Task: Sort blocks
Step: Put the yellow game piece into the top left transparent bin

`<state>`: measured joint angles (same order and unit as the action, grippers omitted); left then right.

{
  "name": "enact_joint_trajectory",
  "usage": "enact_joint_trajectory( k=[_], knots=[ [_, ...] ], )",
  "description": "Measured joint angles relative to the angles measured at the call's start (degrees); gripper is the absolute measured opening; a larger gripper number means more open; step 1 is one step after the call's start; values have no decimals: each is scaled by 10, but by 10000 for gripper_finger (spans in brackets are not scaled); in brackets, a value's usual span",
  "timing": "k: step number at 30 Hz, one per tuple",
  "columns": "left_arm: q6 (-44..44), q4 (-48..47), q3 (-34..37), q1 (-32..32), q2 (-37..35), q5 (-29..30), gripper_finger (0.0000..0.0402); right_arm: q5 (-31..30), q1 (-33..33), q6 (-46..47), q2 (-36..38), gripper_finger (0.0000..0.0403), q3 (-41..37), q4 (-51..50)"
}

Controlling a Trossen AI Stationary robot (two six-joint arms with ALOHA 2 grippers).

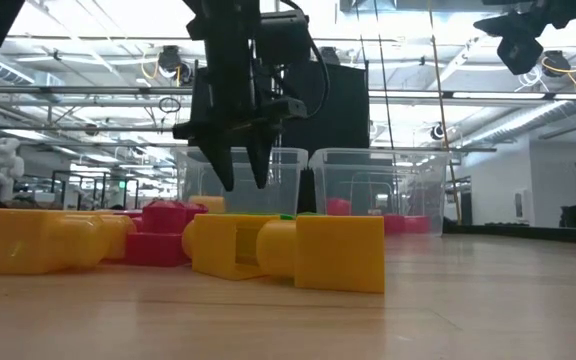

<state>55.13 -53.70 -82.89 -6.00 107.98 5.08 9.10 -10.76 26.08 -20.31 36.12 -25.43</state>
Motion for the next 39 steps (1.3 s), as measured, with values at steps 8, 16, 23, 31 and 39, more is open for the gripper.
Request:
enact_joint_trajectory(
  k=[8, 16, 23, 31, 39],
  knots=[
    [-19, -31, 3, -9, -1, 12, 219, 0, 0, 0, 0, 144, 0, 0],
    [-14, -23, 23, -9, -1, 15, 242, 0, 0, 2, 0, 144, 0, 0],
    [-14, 5, 23, -6, -1, 20, 247, 0, 0, 2, 0, 144, 0, 4],
    [-35, 47, 24, -7, -1, 0, 248, 0, 0, 0, 0, 144, 0, 3],
    [-123, 69, 24, -18, 14, -32, 266, 0, 0, -2, 0, 144, 0, 3]
  ],
)
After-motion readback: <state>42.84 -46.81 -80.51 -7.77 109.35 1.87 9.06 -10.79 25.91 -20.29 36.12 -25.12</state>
